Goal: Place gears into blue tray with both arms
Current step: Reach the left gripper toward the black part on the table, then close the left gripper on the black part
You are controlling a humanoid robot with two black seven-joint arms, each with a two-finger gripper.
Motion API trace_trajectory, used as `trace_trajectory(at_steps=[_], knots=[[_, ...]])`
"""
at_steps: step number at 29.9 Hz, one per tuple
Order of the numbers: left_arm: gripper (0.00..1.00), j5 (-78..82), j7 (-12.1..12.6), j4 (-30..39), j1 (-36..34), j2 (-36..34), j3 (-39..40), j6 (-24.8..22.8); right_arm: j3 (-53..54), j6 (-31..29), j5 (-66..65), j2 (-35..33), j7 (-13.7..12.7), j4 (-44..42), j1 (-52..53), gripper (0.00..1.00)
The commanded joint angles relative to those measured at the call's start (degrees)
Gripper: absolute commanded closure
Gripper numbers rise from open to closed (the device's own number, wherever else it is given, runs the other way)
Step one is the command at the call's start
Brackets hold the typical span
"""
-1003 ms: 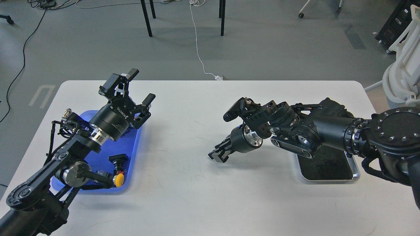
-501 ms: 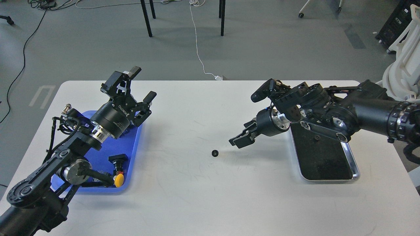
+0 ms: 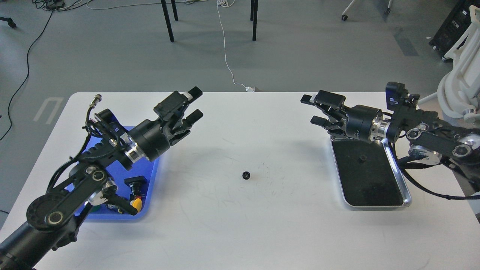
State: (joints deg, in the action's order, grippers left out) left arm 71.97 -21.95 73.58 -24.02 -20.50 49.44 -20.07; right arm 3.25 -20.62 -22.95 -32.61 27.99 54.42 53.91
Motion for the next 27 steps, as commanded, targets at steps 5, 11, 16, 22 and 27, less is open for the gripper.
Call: trace_trajectory(at_steps=[5,11,16,22,27], knots=[[0.02,23.7,-3.5,-1.4,-13.9,0.5,-15.5,0.3,16.4,-7.3,16.3,-0.3,0.0,0.2,-13.7,0.03],[0.03,39.0,-4.2,-6.2,-24.7,3.7,-29.3,0.4,23.6,-7.4,17.2,-2.1,0.0,0.7,-23.4,0.03],[0.03,49.5,-4.3,-14.6,-30.6,8.6,-36.7,0.6,24.9,-7.4,17.2,-5.1,0.0,0.7,-27.5,0.02],[0.05,52.7,-4.4,-25.5,-32.7,15.8,-42.8,4.2,25.1,-7.4,17.2,-6.4,0.0,0.8,-28.2,0.02],[0.11,53.0,-4.3,-28.3,-32.6,18.0,-44.8,5.1,26.7,-7.4,17.3,-6.5,0.0,0.8,-28.2,0.02]])
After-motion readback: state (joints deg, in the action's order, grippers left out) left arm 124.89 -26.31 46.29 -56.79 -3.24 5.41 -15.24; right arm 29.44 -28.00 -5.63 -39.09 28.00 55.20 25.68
